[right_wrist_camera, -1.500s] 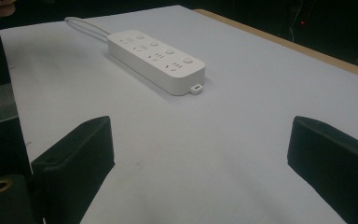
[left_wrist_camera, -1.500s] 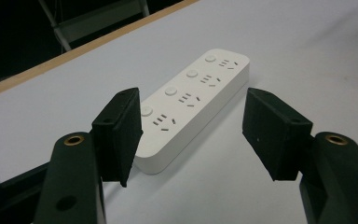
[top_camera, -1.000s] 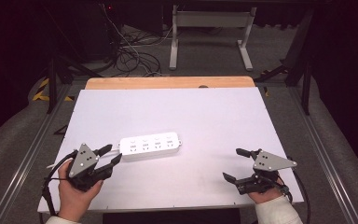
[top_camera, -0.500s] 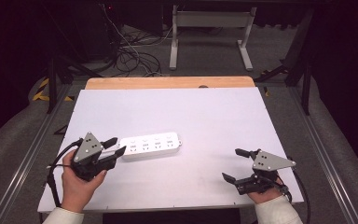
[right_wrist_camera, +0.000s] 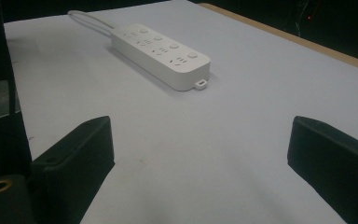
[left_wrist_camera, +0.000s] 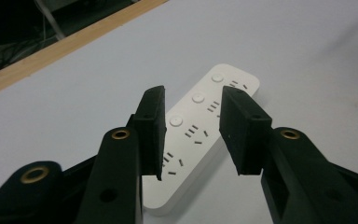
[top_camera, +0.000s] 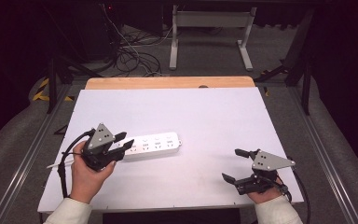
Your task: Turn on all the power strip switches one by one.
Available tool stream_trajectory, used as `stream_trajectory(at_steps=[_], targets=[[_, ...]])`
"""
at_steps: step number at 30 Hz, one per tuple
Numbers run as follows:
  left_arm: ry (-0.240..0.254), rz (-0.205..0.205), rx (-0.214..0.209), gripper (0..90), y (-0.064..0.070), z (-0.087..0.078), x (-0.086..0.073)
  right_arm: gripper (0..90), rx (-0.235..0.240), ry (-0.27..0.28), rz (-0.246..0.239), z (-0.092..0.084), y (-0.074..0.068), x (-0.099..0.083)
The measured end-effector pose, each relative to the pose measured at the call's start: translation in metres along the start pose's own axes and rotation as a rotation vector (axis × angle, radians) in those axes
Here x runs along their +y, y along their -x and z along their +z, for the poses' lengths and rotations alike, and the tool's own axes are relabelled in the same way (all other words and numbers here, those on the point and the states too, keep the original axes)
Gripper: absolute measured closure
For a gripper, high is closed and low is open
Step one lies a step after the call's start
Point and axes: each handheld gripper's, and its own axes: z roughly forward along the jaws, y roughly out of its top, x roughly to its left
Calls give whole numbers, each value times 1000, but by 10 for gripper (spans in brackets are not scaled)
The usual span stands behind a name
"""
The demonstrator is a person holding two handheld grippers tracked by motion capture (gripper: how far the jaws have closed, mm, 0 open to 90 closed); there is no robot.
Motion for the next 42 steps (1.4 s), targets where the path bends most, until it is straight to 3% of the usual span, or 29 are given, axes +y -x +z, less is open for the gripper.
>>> stream_trajectory(at_steps=[4, 11, 18, 23, 29, 34, 42], targets=[[-7, -18, -21, 669, -3, 3, 3, 76, 0, -3, 0, 0, 0, 0], [-50, -41, -26, 894, -7, 14, 5, 76, 2, -1, -3, 0, 0, 0], [-100, -77, -54, 896, -16, 25, 5, 77, 6, -3, -3, 0, 0, 0], [-135, -77, -18, 897, -21, 36, 5, 76, 6, -4, -3, 0, 0, 0], [-172, -86, -3, 897, -28, 51, 3, 77, 5, 1, -7, 0, 0, 0], [-233, -94, 10, 897, -33, 72, 0, 77, 5, 5, -8, -1, -1, 0], [-286, -130, 19, 898, -42, 84, -4, 77, 6, 6, -9, -1, 0, 0]])
